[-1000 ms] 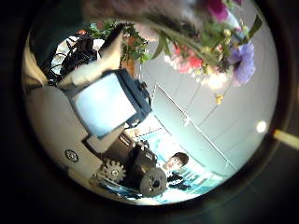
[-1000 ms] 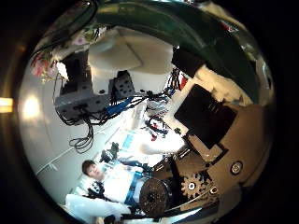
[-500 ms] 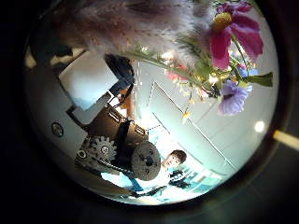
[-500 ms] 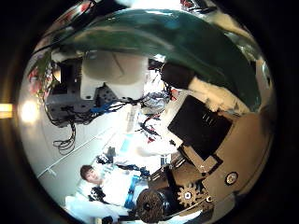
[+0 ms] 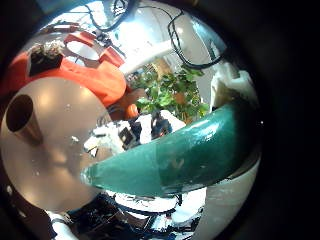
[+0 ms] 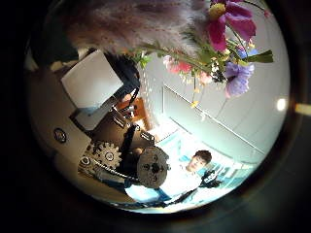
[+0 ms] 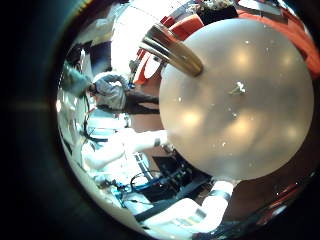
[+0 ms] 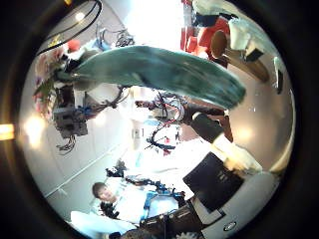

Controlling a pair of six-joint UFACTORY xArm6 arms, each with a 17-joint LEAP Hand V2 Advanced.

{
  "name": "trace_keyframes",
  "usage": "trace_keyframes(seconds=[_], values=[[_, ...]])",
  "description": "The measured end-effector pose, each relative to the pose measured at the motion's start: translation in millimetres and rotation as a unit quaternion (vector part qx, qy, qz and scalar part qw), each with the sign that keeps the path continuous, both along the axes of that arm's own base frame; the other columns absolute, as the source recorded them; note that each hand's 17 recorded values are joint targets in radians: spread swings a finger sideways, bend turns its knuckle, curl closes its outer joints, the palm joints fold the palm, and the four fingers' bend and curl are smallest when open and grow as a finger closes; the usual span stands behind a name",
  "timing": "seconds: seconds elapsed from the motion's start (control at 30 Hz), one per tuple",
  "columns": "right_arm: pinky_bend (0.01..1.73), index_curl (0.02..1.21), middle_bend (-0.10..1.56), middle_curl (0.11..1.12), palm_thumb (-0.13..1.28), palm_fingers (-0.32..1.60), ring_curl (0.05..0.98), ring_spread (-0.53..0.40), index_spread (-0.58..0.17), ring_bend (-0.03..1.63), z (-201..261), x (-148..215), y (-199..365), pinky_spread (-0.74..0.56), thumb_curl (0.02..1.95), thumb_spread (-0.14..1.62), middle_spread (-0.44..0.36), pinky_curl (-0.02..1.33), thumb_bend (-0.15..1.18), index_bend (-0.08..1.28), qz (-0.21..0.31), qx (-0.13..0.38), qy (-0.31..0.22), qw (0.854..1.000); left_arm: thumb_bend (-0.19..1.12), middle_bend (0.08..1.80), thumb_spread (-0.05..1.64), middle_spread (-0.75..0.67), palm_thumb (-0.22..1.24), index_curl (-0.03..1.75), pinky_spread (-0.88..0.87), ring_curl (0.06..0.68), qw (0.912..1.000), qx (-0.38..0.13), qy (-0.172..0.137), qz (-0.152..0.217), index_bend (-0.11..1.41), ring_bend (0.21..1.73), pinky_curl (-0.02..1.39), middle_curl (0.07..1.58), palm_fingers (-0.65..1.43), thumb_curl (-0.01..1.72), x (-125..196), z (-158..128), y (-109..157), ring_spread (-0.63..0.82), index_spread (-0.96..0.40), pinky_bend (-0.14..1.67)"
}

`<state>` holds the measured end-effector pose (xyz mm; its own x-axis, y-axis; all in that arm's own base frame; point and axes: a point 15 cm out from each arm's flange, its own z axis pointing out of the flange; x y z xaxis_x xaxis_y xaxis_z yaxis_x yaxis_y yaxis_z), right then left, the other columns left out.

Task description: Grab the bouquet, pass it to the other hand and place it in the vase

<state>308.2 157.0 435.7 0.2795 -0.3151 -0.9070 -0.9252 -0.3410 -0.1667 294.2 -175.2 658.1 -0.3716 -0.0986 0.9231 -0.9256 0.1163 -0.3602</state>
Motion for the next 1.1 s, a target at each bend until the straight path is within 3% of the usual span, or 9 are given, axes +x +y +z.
trace_keyframes(seconds=[0.23,0.4,0.73,1.1], values=[[0.86,0.56,0.54,0.46,0.80,-0.02,0.424,0.006,-0.322,0.86,-4.8,0.1,0.0,0.13,0.68,0.95,-0.031,0.68,-0.03,0.23,-0.002,0.002,0.007,1.000,0.06,1.09,1.06,-0.57,1.07,0.77,-0.51,0.569,0.9965,0.013,-0.057,0.060,0.78,1.51,0.72,1.09,1.04,0.81,4.8,28.9,22.1,-0.40,-0.76,1.36],[0.77,0.48,0.42,0.40,0.80,-0.04,0.359,0.112,-0.315,0.75,-8.6,8.9,-1.6,0.31,0.65,0.96,0.023,0.59,-0.03,0.17,-0.016,-0.002,0.003,1.000,0.05,1.10,1.08,-0.57,1.06,0.87,-0.51,0.570,0.9878,0.014,-0.099,0.120,0.73,1.52,0.73,1.09,1.03,0.84,12.3,44.0,40.2,-0.40,-0.78,1.36],[0.67,0.37,0.30,0.35,0.79,-0.04,0.291,0.190,-0.277,0.61,-12.6,44.3,-5.9,0.42,0.61,0.95,0.107,0.48,-0.03,0.14,-0.079,-0.006,-0.006,0.997,0.04,1.11,1.09,-0.56,1.06,1.06,-0.52,0.567,0.9752,0.006,-0.125,0.182,0.62,1.52,0.74,1.08,1.03,0.88,26.5,41.9,53.3,-0.39,-0.82,1.34],[0.64,0.30,0.26,0.34,0.79,0.00,0.266,0.216,-0.247,0.56,-14.2,57.8,3.4,0.44,0.58,0.96,0.136,0.41,-0.02,0.15,-0.107,0.053,0.024,0.993,0.03,1.11,1.11,-0.55,1.07,1.22,-0.54,0.562,0.9619,0.006,-0.137,0.236,0.52,1.52,0.76,1.08,1.05,0.92,46.9,28.4,82.8,-0.39,-0.85,1.32]])
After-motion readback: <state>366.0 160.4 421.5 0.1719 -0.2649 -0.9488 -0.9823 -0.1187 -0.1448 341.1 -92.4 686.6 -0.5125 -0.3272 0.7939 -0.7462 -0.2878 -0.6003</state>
